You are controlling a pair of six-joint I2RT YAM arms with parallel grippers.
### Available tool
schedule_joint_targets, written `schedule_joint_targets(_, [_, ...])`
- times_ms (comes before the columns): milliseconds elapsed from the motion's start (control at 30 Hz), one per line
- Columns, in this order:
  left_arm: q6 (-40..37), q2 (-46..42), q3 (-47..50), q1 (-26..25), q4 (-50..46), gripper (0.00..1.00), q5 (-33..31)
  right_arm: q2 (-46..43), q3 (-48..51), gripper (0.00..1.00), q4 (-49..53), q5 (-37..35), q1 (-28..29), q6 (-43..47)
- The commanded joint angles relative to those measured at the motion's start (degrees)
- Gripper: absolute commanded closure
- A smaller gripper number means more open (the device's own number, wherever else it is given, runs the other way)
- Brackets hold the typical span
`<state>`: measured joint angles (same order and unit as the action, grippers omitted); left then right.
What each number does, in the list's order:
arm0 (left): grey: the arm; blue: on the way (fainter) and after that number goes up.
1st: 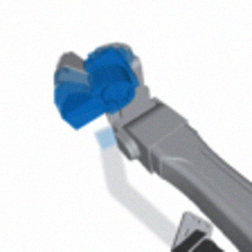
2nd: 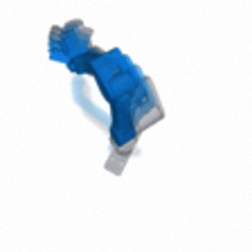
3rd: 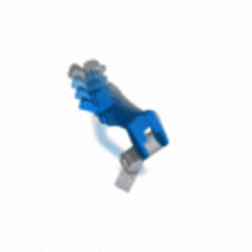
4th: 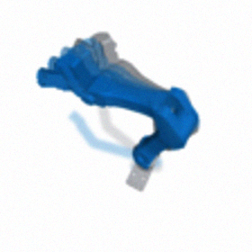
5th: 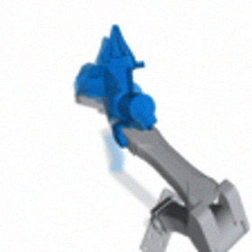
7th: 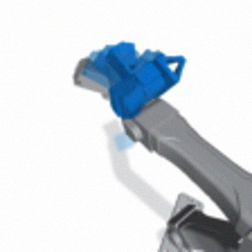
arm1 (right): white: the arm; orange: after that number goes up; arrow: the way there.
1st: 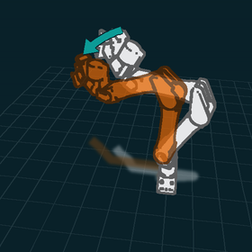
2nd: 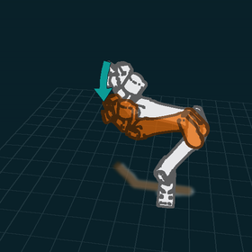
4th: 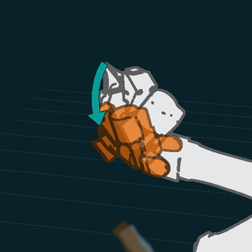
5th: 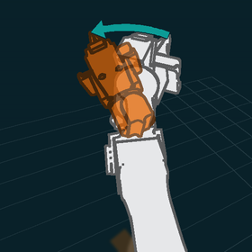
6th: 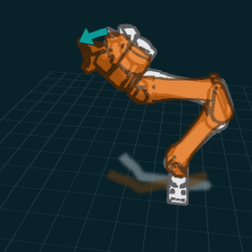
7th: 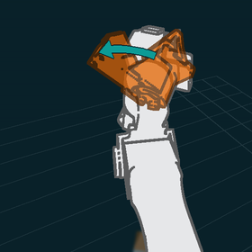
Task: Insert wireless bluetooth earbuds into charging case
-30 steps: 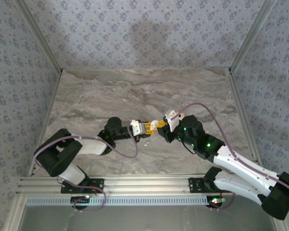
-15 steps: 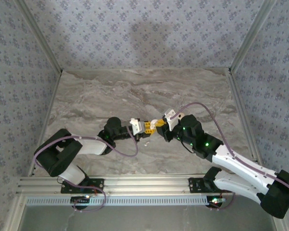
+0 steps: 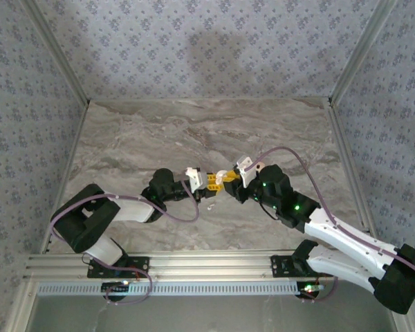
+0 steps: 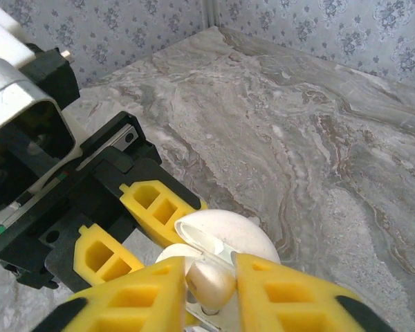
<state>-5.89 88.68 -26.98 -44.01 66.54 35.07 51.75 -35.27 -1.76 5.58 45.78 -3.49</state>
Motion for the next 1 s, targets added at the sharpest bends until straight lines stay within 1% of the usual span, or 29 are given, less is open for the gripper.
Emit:
schedule_joint_targets(0, [1.1,0.4,-3.0,0.0,4.9,0.84,0.5,-1.0,0.5,0.67,2.0,0.9,-0.1,0.0])
schedule_joint_targets(167, [0.3,0.3,-3.2,0.0,3.7,0.84,0.6,-2.3,-0.1,0.52,1.8,0.7,-0.5,-0.2])
schedule_joint_targets(267, [-0.2,0.1,-3.2,0.0,3.0,0.84,0.4,-2.8,-0.7,0.45,1.8,1.3,-0.9,-0.6])
schedule_joint_targets(433, [-0.7,0.3,-3.2,0.0,2.0,0.84,0.2,-3.5,-1.6,0.37,1.8,3.0,-1.5,-1.5])
schedule_joint_targets(567, [-1.0,0.7,-3.2,0.0,1.5,0.83,-1.0,-4.3,-2.5,0.33,1.8,4.7,-2.0,-2.4])
schedule_joint_targets(700, [-1.5,1.4,-3.3,0.0,0.5,0.83,-3.3,-5.6,-3.5,0.31,2.6,5.6,-2.5,-4.2])
schedule_joint_targets(967, [-2.7,2.5,-3.0,0.1,-0.8,0.83,-6.6,-7.4,-5.2,0.32,9.4,1.0,-3.6,-12.1])
